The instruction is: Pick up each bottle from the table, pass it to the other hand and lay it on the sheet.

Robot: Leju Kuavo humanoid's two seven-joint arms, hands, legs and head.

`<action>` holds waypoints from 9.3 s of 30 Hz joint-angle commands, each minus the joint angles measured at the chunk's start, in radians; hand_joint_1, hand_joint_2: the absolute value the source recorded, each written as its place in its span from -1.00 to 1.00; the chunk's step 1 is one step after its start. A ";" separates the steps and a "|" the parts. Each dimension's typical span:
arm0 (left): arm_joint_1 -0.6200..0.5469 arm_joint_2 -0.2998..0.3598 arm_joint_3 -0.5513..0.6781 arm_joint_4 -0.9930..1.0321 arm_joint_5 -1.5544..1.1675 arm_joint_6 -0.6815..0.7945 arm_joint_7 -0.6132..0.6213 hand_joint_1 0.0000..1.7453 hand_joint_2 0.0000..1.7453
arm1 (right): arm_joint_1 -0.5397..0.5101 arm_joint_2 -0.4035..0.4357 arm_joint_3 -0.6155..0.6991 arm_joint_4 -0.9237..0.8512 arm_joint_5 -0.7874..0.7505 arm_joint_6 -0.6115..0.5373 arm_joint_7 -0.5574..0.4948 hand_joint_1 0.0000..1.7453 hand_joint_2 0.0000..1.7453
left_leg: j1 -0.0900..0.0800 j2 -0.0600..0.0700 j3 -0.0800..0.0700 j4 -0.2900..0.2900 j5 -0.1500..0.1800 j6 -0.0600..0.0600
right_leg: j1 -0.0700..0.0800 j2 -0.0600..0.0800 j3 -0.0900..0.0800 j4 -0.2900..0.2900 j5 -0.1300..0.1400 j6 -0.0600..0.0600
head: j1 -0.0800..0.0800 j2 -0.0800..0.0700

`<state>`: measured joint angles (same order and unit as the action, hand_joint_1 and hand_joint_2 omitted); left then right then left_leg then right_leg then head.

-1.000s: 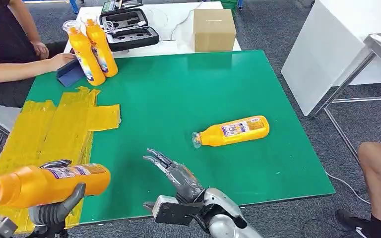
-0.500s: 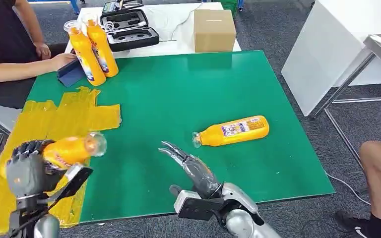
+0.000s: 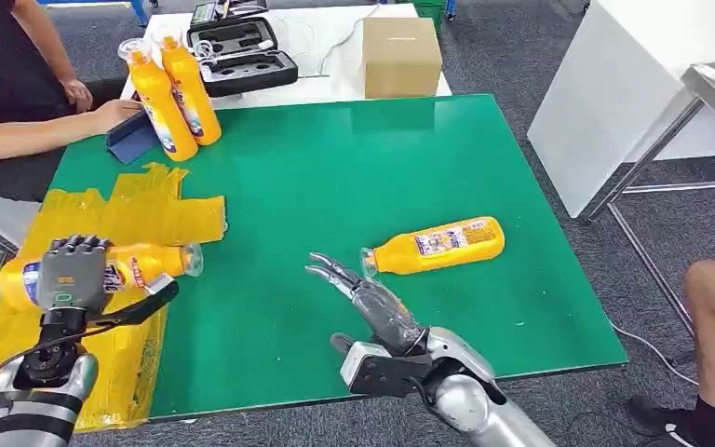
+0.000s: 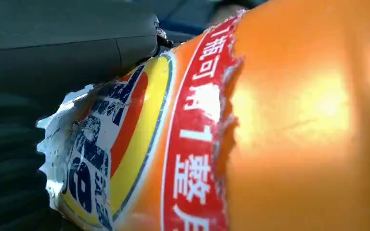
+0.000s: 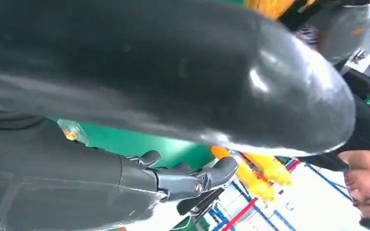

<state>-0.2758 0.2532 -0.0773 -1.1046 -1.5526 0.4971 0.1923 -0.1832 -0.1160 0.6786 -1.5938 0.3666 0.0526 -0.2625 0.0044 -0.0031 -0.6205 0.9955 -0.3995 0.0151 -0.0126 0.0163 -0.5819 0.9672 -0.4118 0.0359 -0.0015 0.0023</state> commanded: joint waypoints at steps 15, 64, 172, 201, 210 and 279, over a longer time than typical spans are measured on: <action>-0.212 0.078 -0.256 0.560 -0.012 -0.191 -0.226 0.24 1.00 | -0.074 -0.021 0.037 0.048 -0.001 0.048 -0.023 -1.00 -1.00 | -0.001 0.004 0.006 -0.002 0.000 -0.001 | -0.001 0.003 0.006 0.000 0.000 -0.002 | 0.000 0.000; -0.058 -0.120 0.326 -0.348 0.783 -0.252 -0.628 -1.00 -1.00 | -0.100 0.039 0.027 0.112 0.025 0.013 0.041 -1.00 -1.00 | 0.001 -0.001 -0.001 0.001 0.002 -0.003 | 0.001 -0.002 -0.003 0.004 0.000 -0.002 | 0.000 0.000; -0.229 -0.232 0.091 -0.236 1.208 -0.442 -0.590 -1.00 -1.00 | -1.096 -0.271 0.645 0.881 -0.101 0.595 0.191 -1.00 1.00 | -0.002 -0.002 -0.009 0.003 0.008 -0.001 | -0.001 -0.003 -0.010 0.006 0.006 0.001 | -0.001 0.000; -0.317 -0.292 0.021 -0.134 1.209 -0.450 -0.583 -1.00 -1.00 | -0.787 0.041 0.563 1.346 0.087 0.283 0.269 -1.00 1.00 | 0.001 -0.003 -0.007 0.003 0.009 -0.002 | 0.001 -0.005 -0.007 0.006 0.006 0.001 | -0.001 0.000; -0.328 -0.297 0.019 -0.117 1.211 -0.452 -0.584 -1.00 -1.00 | -0.790 0.031 0.555 1.349 0.093 0.307 0.266 -1.00 1.00 | 0.000 -0.003 -0.007 0.003 0.010 -0.001 | 0.001 -0.005 -0.007 0.006 0.007 0.001 | -0.001 0.000; -0.013 -0.342 -0.004 -0.370 1.738 -0.738 -0.434 -1.00 1.00 | -0.655 0.404 -0.008 0.773 0.012 0.030 0.259 1.00 1.00 | 0.000 0.001 -0.011 0.001 0.010 -0.002 | 0.001 0.000 -0.014 0.007 0.008 -0.002 | 0.000 0.000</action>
<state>-0.2320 -0.0797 -0.0534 -1.5187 0.1820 -0.2472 -0.2457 -0.8192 0.1950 0.5749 -0.9678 0.3620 0.0759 -0.0015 0.0047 -0.0032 -0.6342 0.9971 -0.3888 0.0138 -0.0118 0.0161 -0.5978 0.9738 -0.4033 0.0351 -0.0019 0.0023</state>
